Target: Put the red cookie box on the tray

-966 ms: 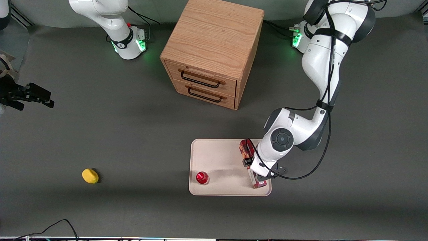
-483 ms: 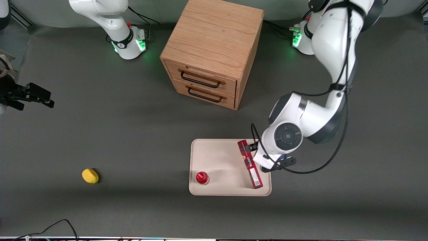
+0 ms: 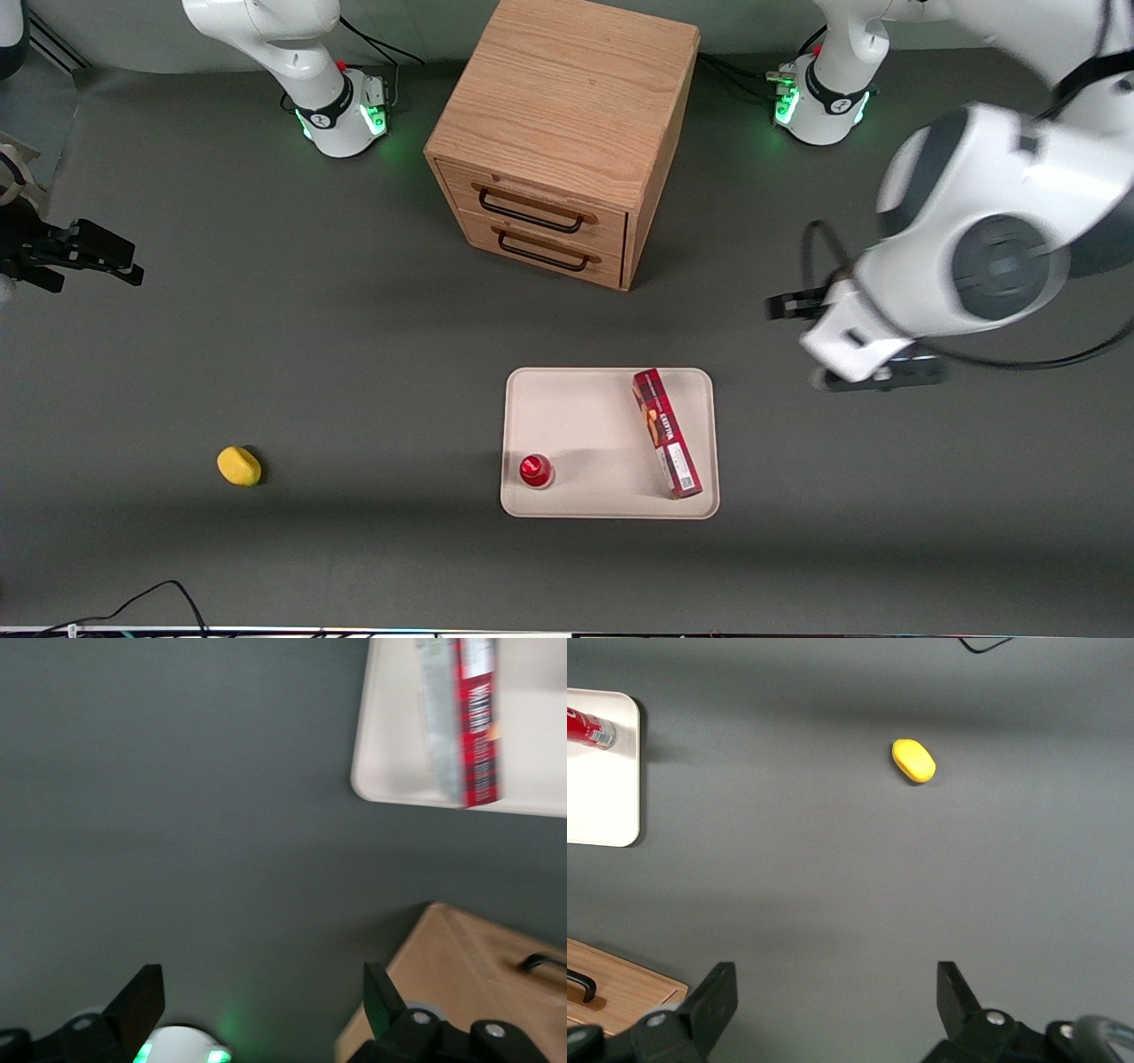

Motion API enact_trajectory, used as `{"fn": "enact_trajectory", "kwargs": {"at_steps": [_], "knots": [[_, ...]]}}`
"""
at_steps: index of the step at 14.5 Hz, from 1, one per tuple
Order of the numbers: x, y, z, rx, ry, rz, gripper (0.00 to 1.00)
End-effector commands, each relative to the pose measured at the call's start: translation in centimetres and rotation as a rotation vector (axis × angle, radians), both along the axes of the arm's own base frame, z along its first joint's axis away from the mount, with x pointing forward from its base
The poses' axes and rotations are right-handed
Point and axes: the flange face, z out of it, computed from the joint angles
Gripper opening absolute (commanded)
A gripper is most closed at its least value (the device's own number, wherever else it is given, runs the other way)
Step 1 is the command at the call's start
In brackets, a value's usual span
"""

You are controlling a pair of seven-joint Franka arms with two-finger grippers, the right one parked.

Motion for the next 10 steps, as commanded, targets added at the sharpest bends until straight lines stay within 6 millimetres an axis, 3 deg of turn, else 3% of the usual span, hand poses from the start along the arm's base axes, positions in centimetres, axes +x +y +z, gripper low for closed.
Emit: {"fn": "enact_trajectory", "kwargs": {"at_steps": [1,3,5,7,10], "knots": [[-4.5,8.8,0.3,-0.046,0.012,-0.085,1.00],[-6.9,15.6,0.6,-0.080,-0.025,-0.127,1.00],[-8.0,18.6,2.0,-0.068,-0.037,-0.141,1.00],[-8.3,20.1,3.5,-0.043,-0.058,-0.201,1.00],[-8.5,19.8,6.7,-0.026,-0.078,-0.207,1.00]]}}
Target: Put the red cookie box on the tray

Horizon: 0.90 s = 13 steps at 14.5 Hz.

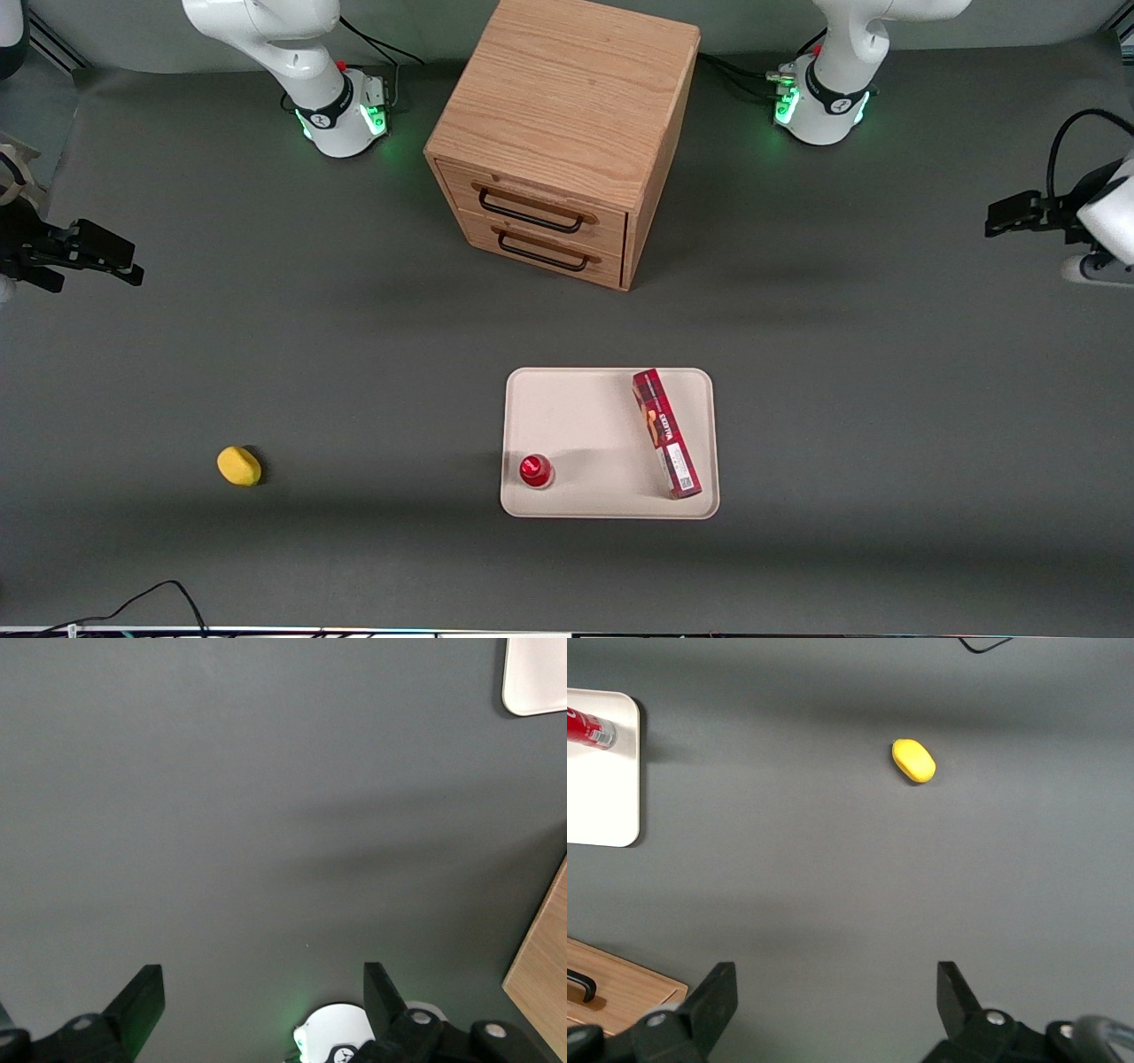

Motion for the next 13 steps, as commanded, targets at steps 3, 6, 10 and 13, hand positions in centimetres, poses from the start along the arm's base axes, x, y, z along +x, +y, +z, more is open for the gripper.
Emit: {"fn": "enact_trajectory", "kwargs": {"at_steps": [3,6,10,13], "knots": [[-2.0,-2.0,6.1,0.021,0.028,-0.034,1.00],[-2.0,-2.1,7.6,0.009,0.012,-0.026,1.00],[-1.3,-1.8,6.6,0.009,0.025,-0.016,1.00],[-1.3,-2.9,6.8,0.019,0.025,-0.008,1.00]]}}
